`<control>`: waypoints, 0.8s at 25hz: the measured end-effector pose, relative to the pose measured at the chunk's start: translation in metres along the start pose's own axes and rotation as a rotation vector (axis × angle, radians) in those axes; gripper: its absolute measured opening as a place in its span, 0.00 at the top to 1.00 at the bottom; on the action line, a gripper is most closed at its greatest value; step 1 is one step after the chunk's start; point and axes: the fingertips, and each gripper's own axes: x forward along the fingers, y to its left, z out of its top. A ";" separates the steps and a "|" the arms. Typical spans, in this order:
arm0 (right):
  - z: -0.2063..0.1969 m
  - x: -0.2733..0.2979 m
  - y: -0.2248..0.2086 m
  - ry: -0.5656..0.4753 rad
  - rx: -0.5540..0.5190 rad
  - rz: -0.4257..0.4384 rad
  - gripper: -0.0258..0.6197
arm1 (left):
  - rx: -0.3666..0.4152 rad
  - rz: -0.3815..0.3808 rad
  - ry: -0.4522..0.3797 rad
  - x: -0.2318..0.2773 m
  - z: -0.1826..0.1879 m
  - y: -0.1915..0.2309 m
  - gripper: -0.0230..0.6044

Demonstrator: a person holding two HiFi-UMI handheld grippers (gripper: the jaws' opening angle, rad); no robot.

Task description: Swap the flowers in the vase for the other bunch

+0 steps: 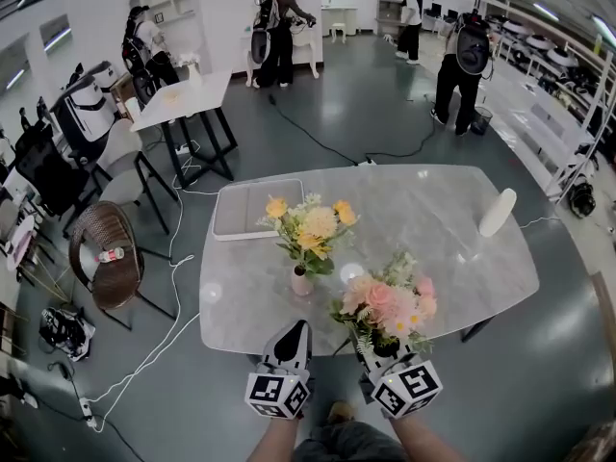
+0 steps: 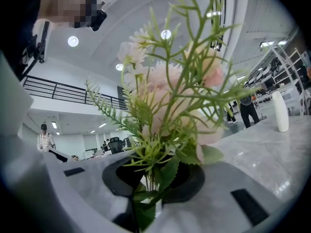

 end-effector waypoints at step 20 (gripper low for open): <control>-0.011 0.022 -0.019 0.007 0.008 -0.030 0.81 | 0.041 -0.028 0.003 0.046 -0.009 0.026 0.86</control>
